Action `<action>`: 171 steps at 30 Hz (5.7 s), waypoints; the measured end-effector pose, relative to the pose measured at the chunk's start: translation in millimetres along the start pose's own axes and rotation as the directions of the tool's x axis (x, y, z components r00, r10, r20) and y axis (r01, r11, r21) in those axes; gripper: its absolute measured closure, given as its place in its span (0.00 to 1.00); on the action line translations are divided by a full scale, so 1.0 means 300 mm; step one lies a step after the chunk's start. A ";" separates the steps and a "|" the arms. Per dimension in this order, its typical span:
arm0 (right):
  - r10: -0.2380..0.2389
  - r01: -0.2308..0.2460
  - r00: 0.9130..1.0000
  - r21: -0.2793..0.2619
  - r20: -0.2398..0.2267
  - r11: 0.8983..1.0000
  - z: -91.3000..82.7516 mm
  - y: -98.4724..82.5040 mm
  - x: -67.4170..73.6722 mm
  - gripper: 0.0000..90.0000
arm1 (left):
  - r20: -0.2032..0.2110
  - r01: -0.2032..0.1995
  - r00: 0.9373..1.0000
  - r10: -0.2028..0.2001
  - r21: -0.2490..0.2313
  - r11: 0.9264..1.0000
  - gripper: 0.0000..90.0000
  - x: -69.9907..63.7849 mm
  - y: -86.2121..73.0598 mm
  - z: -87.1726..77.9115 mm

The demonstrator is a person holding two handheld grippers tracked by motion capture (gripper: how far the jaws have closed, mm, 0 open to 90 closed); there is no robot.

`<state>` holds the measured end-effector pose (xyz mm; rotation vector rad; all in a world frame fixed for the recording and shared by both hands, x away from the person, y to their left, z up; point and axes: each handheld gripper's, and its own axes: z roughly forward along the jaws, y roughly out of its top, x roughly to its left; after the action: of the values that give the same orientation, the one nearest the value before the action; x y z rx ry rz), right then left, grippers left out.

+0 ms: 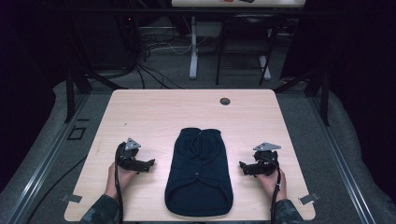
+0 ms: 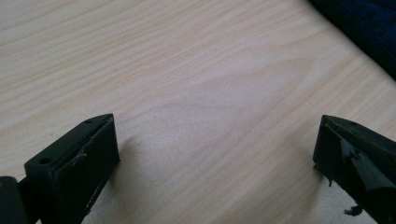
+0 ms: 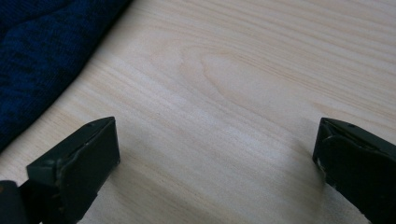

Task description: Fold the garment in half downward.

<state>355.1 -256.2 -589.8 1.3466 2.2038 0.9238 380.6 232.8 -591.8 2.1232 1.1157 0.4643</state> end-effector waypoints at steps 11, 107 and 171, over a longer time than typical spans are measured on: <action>-0.002 0.002 1.000 0.002 -0.003 1.000 0.000 0.001 0.001 0.00 | 0.000 -0.002 1.000 0.002 0.000 1.000 0.00 0.000 0.000 0.000; 0.034 0.000 0.982 0.176 -0.187 0.984 0.306 0.446 0.150 0.72 | 0.145 0.001 0.989 -0.017 0.109 0.994 0.50 -0.176 0.432 0.329; -0.134 0.115 0.968 -0.098 -0.214 0.988 -0.006 0.485 0.190 0.85 | 0.174 -0.143 0.971 0.162 -0.116 0.983 0.80 -0.237 0.489 0.054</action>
<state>419.1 -159.9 -484.8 1.0981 2.3514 1.1537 434.5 109.3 -498.6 2.1221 0.8117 0.3795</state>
